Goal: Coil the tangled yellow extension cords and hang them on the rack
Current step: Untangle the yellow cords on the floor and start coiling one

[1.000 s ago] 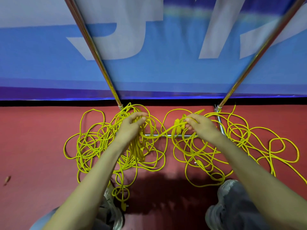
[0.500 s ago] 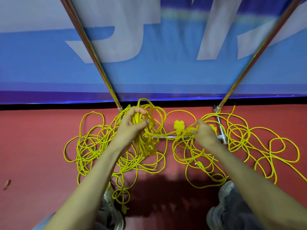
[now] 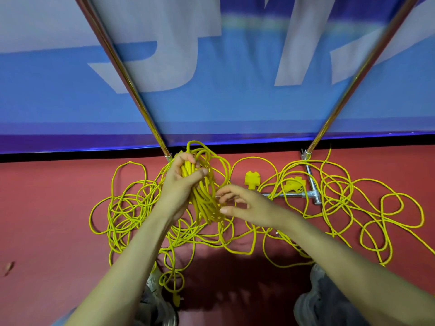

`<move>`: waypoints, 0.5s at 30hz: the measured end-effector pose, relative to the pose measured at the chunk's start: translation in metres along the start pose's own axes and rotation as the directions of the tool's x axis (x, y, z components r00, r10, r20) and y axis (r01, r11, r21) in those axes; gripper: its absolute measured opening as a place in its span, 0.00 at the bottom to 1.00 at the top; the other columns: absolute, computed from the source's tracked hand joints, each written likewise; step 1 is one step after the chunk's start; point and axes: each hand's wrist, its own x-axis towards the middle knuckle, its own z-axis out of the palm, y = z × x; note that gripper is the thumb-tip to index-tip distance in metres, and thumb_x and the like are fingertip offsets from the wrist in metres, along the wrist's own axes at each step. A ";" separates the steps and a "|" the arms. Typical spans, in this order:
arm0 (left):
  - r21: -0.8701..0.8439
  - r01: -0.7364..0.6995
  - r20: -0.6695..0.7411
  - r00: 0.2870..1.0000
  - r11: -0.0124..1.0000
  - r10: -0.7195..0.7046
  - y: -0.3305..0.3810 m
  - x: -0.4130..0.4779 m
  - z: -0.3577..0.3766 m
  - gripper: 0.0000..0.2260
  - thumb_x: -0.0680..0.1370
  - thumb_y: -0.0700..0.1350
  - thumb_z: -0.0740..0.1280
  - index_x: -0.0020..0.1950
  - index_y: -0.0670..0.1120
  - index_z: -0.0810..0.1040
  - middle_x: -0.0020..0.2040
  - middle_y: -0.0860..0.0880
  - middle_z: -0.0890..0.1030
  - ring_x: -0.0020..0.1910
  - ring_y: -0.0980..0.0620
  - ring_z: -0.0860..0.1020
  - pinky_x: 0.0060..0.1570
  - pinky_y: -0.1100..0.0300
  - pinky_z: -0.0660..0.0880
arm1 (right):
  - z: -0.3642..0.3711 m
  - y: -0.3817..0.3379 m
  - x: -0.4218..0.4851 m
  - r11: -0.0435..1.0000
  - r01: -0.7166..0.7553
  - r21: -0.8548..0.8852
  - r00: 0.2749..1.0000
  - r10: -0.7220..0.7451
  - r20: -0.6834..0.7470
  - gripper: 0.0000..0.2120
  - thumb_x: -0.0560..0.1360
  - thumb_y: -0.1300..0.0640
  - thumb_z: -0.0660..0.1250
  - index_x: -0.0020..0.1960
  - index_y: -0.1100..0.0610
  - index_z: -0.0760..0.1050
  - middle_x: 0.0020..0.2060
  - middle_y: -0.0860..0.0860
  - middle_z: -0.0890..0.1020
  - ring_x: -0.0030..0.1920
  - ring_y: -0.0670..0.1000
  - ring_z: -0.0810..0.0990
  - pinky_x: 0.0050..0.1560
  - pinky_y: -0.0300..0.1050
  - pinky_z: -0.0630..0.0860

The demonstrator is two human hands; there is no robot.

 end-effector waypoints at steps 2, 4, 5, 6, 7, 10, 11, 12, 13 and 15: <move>-0.006 -0.018 -0.024 1.000 1.000 0.018 -0.001 0.001 0.001 0.16 0.75 0.26 0.64 0.44 0.47 0.67 0.36 0.50 0.72 0.27 0.59 0.71 0.26 0.68 0.69 | 0.010 -0.004 0.003 0.998 0.049 -0.040 0.996 -0.052 -0.074 0.11 0.74 0.58 0.70 0.56 0.51 0.75 0.49 0.48 0.78 0.51 0.43 0.77 0.56 0.40 0.73; -0.006 -0.022 -0.045 0.999 1.000 0.021 -0.001 0.000 0.002 0.16 0.75 0.27 0.65 0.45 0.47 0.67 0.37 0.50 0.72 0.27 0.59 0.71 0.26 0.67 0.69 | 0.016 -0.008 0.008 0.989 0.115 -0.092 0.975 -0.130 -0.179 0.08 0.75 0.59 0.67 0.53 0.58 0.76 0.47 0.48 0.77 0.47 0.41 0.76 0.52 0.35 0.72; -0.014 -0.016 -0.054 0.998 1.000 0.016 -0.002 0.001 0.002 0.16 0.75 0.28 0.65 0.45 0.48 0.67 0.37 0.50 0.72 0.27 0.58 0.72 0.26 0.67 0.69 | 0.015 -0.009 0.008 0.983 0.142 -0.117 0.964 -0.165 -0.211 0.07 0.75 0.59 0.65 0.52 0.59 0.75 0.46 0.49 0.77 0.47 0.42 0.76 0.50 0.34 0.71; -0.028 -0.007 -0.062 0.998 1.000 0.005 -0.001 0.001 0.003 0.15 0.75 0.29 0.66 0.45 0.48 0.67 0.37 0.49 0.72 0.26 0.58 0.72 0.26 0.67 0.69 | 0.013 -0.009 0.008 0.981 0.149 -0.122 0.958 -0.173 -0.227 0.06 0.76 0.58 0.63 0.51 0.59 0.74 0.45 0.49 0.77 0.46 0.43 0.76 0.49 0.35 0.71; -0.041 0.001 -0.063 0.998 0.999 -0.004 0.000 0.002 0.001 0.14 0.74 0.30 0.67 0.45 0.48 0.67 0.37 0.49 0.71 0.26 0.57 0.71 0.26 0.66 0.70 | 0.010 -0.010 0.008 0.986 0.136 -0.101 0.959 -0.157 -0.235 0.04 0.76 0.58 0.62 0.50 0.56 0.72 0.44 0.50 0.78 0.45 0.44 0.77 0.48 0.37 0.72; -0.069 0.048 -0.038 0.998 0.996 -0.051 0.002 0.005 -0.006 0.09 0.75 0.39 0.67 0.46 0.47 0.68 0.36 0.47 0.69 0.24 0.56 0.66 0.26 0.65 0.68 | -0.005 -0.015 0.007 0.995 0.081 0.056 0.936 -0.057 -0.348 0.04 0.77 0.57 0.58 0.46 0.48 0.65 0.33 0.48 0.76 0.35 0.43 0.74 0.41 0.41 0.70; -0.058 0.063 -0.035 0.997 0.996 -0.065 0.002 0.006 -0.010 0.06 0.76 0.40 0.66 0.47 0.47 0.69 0.36 0.47 0.69 0.24 0.56 0.65 0.26 0.65 0.67 | -0.014 -0.017 0.009 0.989 0.075 0.130 0.905 -0.013 -0.425 0.02 0.75 0.54 0.57 0.45 0.48 0.65 0.31 0.46 0.73 0.32 0.45 0.71 0.38 0.42 0.69; -0.044 0.078 -0.028 0.997 0.996 -0.079 0.002 0.007 -0.013 0.04 0.79 0.40 0.64 0.48 0.47 0.70 0.36 0.47 0.69 0.24 0.56 0.65 0.26 0.65 0.66 | -0.024 -0.020 0.010 0.977 0.076 0.201 0.873 0.032 -0.487 0.01 0.75 0.53 0.58 0.44 0.48 0.67 0.30 0.45 0.70 0.30 0.45 0.69 0.36 0.42 0.67; -0.031 0.090 -0.017 0.996 0.995 -0.091 0.002 0.008 -0.016 0.04 0.80 0.38 0.62 0.50 0.47 0.71 0.37 0.47 0.69 0.24 0.56 0.64 0.25 0.65 0.66 | -0.036 -0.022 0.012 0.966 0.077 0.246 0.849 0.066 -0.524 0.03 0.76 0.55 0.60 0.44 0.48 0.69 0.30 0.43 0.68 0.29 0.43 0.67 0.34 0.40 0.65; -0.019 0.128 0.005 0.992 0.992 -0.128 0.004 0.010 -0.022 0.07 0.81 0.36 0.59 0.53 0.47 0.72 0.39 0.46 0.70 0.23 0.56 0.64 0.24 0.65 0.65 | -0.055 -0.024 0.012 0.958 0.061 0.279 0.831 0.106 -0.547 0.08 0.80 0.60 0.59 0.45 0.49 0.73 0.27 0.40 0.68 0.26 0.39 0.65 0.31 0.34 0.63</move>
